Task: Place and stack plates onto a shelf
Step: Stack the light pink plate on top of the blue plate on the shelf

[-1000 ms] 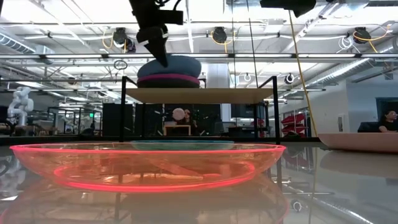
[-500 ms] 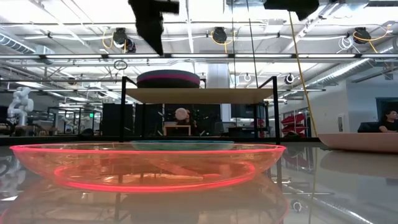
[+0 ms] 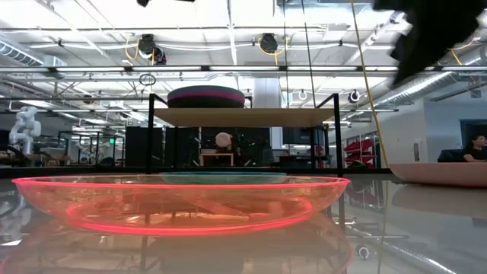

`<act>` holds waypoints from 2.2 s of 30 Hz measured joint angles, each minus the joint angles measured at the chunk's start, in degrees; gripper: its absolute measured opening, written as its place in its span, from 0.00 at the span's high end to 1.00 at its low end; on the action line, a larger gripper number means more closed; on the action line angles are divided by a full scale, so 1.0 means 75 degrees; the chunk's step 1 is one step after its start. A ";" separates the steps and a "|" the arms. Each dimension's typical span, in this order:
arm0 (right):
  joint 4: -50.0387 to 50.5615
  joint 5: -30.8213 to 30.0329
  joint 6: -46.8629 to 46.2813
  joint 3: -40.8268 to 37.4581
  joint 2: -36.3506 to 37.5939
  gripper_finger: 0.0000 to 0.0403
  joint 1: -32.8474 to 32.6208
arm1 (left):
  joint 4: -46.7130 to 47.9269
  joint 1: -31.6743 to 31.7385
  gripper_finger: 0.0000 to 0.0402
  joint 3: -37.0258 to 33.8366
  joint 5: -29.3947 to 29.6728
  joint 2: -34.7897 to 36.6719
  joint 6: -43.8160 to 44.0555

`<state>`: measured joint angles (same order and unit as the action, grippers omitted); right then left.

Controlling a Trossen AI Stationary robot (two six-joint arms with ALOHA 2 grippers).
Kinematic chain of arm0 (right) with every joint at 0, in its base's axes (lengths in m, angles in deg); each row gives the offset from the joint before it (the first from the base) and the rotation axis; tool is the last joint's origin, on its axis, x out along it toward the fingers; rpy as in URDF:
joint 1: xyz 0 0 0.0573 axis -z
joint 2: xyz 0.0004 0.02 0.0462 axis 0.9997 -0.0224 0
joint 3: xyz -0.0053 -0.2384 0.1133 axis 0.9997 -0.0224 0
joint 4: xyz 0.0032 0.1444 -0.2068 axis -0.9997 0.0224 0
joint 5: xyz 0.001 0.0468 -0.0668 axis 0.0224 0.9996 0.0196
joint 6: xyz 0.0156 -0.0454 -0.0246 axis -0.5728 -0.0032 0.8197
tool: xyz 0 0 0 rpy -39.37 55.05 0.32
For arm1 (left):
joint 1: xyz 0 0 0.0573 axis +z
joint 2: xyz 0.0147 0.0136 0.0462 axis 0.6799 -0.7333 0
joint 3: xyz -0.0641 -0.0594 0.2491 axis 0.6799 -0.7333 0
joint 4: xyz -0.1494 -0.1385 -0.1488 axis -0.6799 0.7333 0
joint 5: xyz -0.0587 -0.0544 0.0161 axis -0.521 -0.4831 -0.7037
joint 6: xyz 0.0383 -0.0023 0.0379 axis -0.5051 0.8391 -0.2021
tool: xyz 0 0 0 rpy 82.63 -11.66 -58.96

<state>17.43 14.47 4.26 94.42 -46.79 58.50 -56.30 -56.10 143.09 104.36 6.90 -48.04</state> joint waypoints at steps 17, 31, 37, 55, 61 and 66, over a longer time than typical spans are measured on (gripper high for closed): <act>0.0521 0.1545 -0.1584 -0.0859 -0.0508 0.78 0.0097 | -0.6415 -0.1272 0.70 -0.3188 0.0109 -0.0855 -0.0164; -0.0546 0.1235 -0.1784 -0.2081 -0.0499 0.83 0.0179 | -0.6523 -0.1161 0.70 -0.3185 0.0106 -0.0855 -0.0635; -0.0481 0.0788 -0.1287 -0.1940 -0.0407 0.97 0.0179 | -0.6523 -0.1133 0.70 -0.3185 0.0103 -0.0855 -0.0634; -0.3197 -0.2243 0.5200 0.1462 -0.0328 1.00 0.1635 | -0.4959 -0.1961 0.70 -0.3170 0.0390 0.1189 -0.0297; -0.4859 -0.1177 0.7228 0.1813 -0.0530 1.00 0.3513 | -0.4191 -0.2308 0.70 -0.3170 0.0701 0.1445 -0.0240; -0.6050 0.0474 0.7706 0.2187 -0.1381 1.00 0.4942 | -0.4219 -0.2259 0.70 -0.3170 0.0727 0.1392 -0.0468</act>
<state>-27.95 18.02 62.05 110.82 -57.14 95.56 -87.94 -73.04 119.31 109.81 17.34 -51.55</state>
